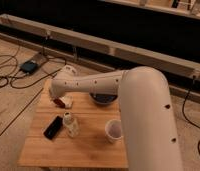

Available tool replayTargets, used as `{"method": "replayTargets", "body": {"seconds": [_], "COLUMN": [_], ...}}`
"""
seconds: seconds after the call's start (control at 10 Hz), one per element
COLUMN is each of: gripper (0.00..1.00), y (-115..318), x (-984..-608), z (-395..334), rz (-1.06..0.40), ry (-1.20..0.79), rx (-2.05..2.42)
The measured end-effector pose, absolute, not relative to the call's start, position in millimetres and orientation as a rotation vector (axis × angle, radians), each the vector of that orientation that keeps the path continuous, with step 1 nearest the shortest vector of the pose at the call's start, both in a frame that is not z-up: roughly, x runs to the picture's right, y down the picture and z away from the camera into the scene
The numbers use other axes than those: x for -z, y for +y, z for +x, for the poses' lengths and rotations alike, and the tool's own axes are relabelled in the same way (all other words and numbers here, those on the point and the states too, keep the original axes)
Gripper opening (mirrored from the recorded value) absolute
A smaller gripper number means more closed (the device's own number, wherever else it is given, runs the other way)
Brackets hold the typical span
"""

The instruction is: Place the pepper on the white sponge

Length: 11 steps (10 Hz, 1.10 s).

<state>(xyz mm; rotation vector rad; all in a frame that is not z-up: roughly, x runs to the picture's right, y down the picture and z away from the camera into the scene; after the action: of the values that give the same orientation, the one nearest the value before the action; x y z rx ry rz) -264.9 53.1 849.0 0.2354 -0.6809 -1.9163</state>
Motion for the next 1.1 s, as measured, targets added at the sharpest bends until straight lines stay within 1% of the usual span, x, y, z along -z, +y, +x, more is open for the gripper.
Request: {"method": "replayTargets", "body": {"seconds": [0.2,0.6,1.0,1.1], "gripper": [0.0,0.0,0.01,0.04], "y": [44,23,21,22], "x": [-871,-904,-914,-914], "z": [-269,-254,-247,-246], "rz": [0.234,0.206,0.182,0.178], "ry": [-0.659,-0.605,-0.595,-0.597], "rx": [1.926,1.927,1.934,1.937]}}
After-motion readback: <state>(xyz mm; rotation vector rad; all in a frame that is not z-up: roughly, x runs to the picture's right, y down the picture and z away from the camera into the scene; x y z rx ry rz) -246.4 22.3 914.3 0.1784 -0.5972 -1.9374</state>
